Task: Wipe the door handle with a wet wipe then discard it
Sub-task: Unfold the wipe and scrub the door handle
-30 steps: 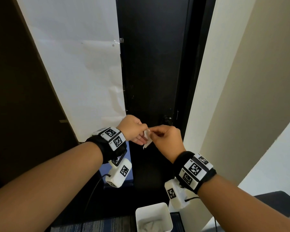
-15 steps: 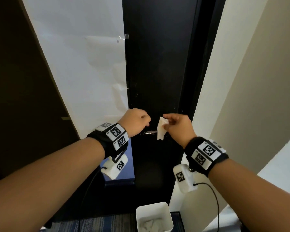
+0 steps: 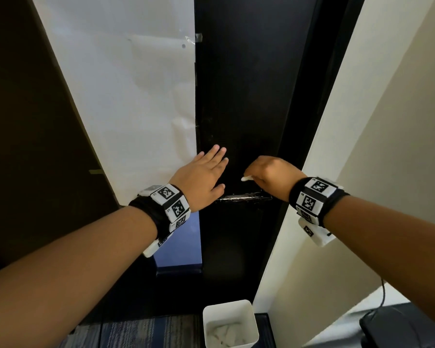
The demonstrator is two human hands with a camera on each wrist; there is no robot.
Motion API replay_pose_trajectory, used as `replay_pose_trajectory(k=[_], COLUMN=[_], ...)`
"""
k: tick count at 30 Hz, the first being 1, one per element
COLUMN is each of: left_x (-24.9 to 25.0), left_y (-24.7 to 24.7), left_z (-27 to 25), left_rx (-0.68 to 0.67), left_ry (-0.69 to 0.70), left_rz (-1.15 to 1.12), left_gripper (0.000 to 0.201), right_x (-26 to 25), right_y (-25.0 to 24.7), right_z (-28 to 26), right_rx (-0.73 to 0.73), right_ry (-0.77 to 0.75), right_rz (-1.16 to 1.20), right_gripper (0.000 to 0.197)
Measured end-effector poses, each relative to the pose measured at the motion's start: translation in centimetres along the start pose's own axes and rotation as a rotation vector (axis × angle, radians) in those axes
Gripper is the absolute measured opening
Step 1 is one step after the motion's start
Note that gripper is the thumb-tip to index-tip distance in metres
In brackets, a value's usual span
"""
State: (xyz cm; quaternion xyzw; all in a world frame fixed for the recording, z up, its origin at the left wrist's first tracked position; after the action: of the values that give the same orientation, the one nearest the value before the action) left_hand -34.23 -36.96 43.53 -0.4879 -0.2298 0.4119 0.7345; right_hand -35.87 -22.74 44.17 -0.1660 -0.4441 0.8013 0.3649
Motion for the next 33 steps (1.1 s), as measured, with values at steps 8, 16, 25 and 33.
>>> replay_pose_trajectory(k=[8, 16, 25, 33], left_x=[0.0, 0.1, -0.1, -0.4], left_y=[0.3, 0.5, 0.6, -0.5], left_z=[0.3, 0.2, 0.2, -0.1], left_rx=[-0.012, -0.026, -0.032, -0.039], left_ry=[0.001, -0.010, -0.018, -0.004], left_rz=[-0.003, -0.023, -0.050, -0.122], left_gripper=[0.063, 0.063, 0.063, 0.065], right_x=[0.5, 1.7, 1.3, 0.0], right_y=[1.3, 1.0, 1.2, 2.3], right_z=[-1.2, -1.4, -2.2, -1.3], right_rx=[-0.298, -0.336, -0.218, -0.185], right_ry=[0.028, 0.200, 0.598, 0.710], right_rz=[-0.140, -0.118, 0.116, 0.218], right_gripper=[0.018, 0.021, 0.016, 0.022])
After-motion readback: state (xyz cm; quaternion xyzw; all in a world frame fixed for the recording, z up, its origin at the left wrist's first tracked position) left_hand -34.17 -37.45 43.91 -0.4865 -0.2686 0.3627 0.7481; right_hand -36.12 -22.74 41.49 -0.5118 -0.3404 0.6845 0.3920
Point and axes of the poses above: each hand's wrist, its own z-axis towards the middle knuckle, its own y-axis out of the palm, x = y × z, the point moved 7 cm from there along z, towards the middle knuckle, and after that the axes turned 15 degrees about x, right-handed, at the moved point
